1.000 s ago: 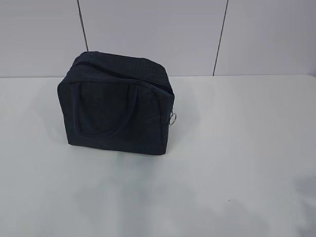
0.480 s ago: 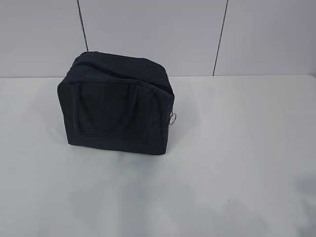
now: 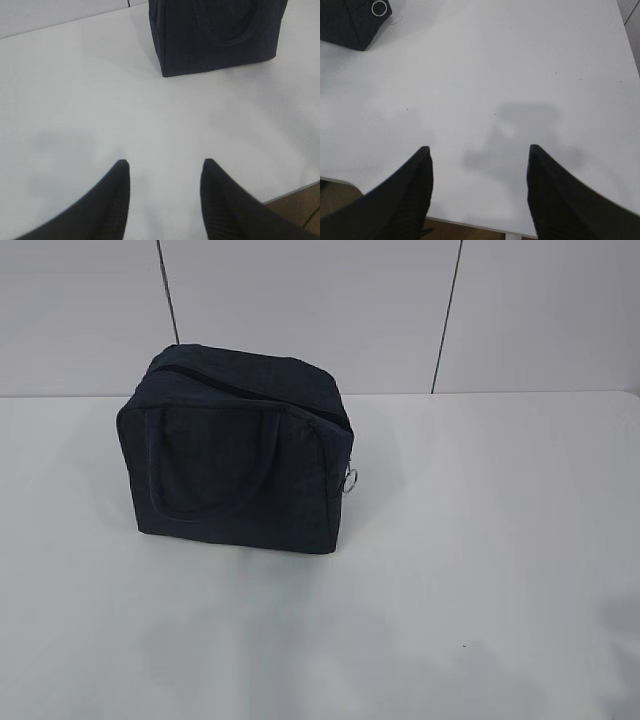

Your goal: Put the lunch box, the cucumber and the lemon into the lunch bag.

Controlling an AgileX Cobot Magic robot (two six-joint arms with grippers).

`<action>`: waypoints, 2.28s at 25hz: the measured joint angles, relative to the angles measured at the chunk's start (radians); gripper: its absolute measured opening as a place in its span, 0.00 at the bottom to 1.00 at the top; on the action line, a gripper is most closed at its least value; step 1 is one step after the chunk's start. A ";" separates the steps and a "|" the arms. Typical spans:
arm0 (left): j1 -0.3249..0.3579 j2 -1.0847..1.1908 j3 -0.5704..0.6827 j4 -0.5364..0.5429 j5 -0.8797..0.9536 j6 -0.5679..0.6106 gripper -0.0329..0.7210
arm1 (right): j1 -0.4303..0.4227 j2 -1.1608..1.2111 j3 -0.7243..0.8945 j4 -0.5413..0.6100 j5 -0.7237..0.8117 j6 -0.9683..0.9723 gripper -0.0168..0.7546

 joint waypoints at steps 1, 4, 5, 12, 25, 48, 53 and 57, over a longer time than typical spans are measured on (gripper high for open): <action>0.000 0.000 0.000 0.000 0.000 0.000 0.49 | 0.000 0.000 0.000 0.000 0.000 0.000 0.61; 0.000 0.000 0.000 0.000 0.000 0.000 0.48 | 0.000 0.000 0.000 0.000 0.000 0.000 0.61; 0.000 0.000 0.000 0.000 0.000 0.000 0.48 | 0.000 0.000 0.000 0.000 0.000 0.000 0.61; 0.000 0.000 0.000 0.000 0.000 0.000 0.47 | 0.000 0.000 0.000 0.000 0.000 0.000 0.61; 0.052 0.000 0.000 0.000 0.000 0.000 0.44 | 0.000 0.000 0.000 0.000 0.000 0.001 0.61; 0.193 -0.007 0.002 0.000 0.002 0.000 0.39 | -0.042 0.000 0.000 0.000 -0.004 0.003 0.61; 0.193 -0.007 0.002 0.000 0.002 0.000 0.37 | -0.042 0.000 0.000 0.000 -0.004 0.005 0.61; 0.193 -0.007 0.002 0.000 0.002 0.000 0.36 | -0.042 0.000 0.000 0.000 -0.004 0.005 0.61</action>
